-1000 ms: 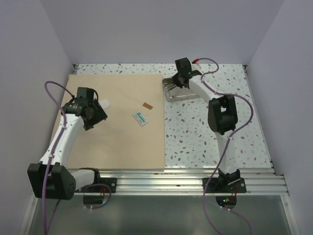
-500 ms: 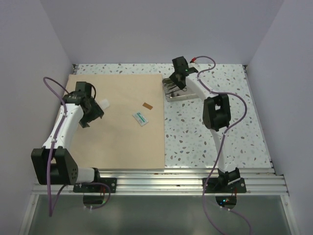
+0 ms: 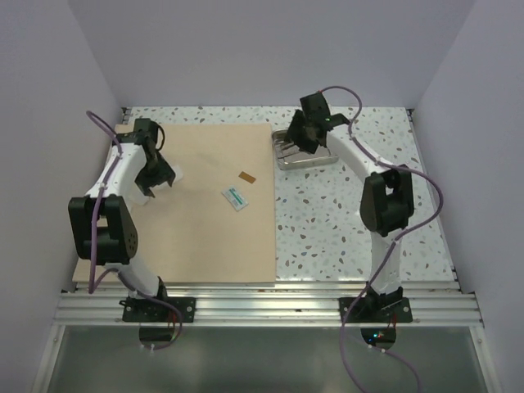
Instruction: Prepare the surgical pack
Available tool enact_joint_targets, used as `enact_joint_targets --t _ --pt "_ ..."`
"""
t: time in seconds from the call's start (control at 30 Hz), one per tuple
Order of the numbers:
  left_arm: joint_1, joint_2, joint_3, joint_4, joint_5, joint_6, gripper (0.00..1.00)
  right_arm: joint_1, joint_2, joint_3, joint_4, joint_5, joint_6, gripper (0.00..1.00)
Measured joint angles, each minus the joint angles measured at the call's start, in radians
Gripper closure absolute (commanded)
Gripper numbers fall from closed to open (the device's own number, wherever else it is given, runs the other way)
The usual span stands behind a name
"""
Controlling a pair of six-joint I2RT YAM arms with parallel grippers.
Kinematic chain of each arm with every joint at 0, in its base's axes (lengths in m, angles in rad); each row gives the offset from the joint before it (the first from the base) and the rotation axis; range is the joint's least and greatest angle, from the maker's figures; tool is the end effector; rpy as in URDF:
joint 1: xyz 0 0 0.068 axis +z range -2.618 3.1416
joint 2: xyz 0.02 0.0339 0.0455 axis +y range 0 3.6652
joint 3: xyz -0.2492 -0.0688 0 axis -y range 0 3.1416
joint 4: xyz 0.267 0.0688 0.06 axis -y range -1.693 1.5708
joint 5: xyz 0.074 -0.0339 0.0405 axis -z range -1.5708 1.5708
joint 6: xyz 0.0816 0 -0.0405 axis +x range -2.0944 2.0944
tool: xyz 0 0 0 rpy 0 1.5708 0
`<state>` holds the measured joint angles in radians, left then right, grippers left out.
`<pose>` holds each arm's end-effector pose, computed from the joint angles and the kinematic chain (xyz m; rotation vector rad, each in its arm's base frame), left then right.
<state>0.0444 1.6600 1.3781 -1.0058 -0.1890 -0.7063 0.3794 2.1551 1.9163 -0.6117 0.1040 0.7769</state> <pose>0.3574 0.0312 0.1971 -1.0658 2.6013 0.1218 0.4986 0.1897 0.1999 0.5319 2.3970 0.3982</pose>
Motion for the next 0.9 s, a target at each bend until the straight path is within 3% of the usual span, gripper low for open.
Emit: enact_joint_targets --t 0.33,0.6,0.77,0.9 --pt "-0.032 0.212 0.186 -0.017 -0.089 0.039 0.36 0.029 -0.387 -0.396 -0.011 -0.169 -0.236 0.39" --pt "-0.142 0.352 0.348 -0.062 -0.217 0.038 0.39 0.029 -0.439 -0.511 -0.029 -0.212 -0.298 0.39" --pt "-0.19 0.36 0.337 -0.046 -0.155 0.047 0.42 0.029 -0.441 -0.527 -0.024 -0.27 -0.319 0.38" --pt "-0.209 0.277 0.177 0.046 0.003 0.047 0.42 0.029 -0.441 -0.528 -0.016 -0.34 -0.325 0.38"
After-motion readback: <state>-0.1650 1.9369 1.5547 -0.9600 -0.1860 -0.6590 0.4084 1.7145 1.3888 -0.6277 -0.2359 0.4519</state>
